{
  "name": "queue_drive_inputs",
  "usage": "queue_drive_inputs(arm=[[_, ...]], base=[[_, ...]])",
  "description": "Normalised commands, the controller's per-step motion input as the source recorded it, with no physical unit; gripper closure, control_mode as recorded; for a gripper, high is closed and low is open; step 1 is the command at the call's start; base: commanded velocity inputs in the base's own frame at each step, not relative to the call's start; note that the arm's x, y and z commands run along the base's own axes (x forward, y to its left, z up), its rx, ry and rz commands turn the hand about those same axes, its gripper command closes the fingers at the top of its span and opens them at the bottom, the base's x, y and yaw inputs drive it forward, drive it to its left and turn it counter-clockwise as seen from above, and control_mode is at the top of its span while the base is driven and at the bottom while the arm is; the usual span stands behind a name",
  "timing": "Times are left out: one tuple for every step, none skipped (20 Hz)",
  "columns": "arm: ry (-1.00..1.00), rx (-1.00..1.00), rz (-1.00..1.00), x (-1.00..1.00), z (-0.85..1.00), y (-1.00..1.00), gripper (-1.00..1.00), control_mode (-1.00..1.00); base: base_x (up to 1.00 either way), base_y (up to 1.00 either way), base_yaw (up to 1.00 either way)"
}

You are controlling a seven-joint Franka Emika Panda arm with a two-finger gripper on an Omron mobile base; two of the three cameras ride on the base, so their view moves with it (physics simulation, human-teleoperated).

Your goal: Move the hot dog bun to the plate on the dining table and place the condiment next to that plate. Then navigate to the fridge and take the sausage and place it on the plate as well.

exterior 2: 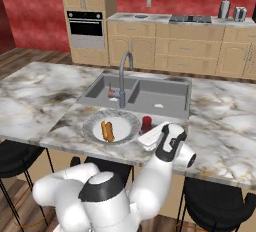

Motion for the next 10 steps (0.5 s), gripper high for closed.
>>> queue_drive_inputs(arm=[[0.00, -0.03, 0.00, 0.25, -0.17, 0.02, 1.00, -1.00], [0.00, -0.04, 0.00, 0.23, -0.17, 0.03, 1.00, -1.00], [0.03, -0.05, 0.00, 0.26, -0.24, 0.02, 1.00, -1.00], [0.05, -0.07, 0.00, 0.27, -0.27, 0.04, 1.00, -1.00], [0.06, -0.07, 0.00, 0.29, -0.29, 0.05, 1.00, -1.00], [0.06, -0.08, 0.00, 0.32, -0.34, 0.07, 1.00, -1.00], [0.02, -0.07, 0.00, 0.32, -0.34, 0.03, 1.00, -1.00], [0.02, -0.05, 0.00, 0.33, -0.33, 0.00, 1.00, -1.00], [0.00, -0.01, 0.00, 0.32, -0.31, 0.00, 1.00, -1.00], [0.00, -0.01, 0.00, 0.32, -0.32, 0.00, 1.00, -1.00]], base=[[0.00, 0.00, 0.00], [0.00, 0.00, 0.00], [0.00, 0.00, 0.00], [0.00, 0.00, 0.00], [0.00, 0.00, 0.00], [0.00, 0.00, 0.00], [0.00, 0.00, 0.00], [0.00, 0.00, 0.00], [0.00, 0.00, 0.00], [0.00, 0.00, 0.00]])
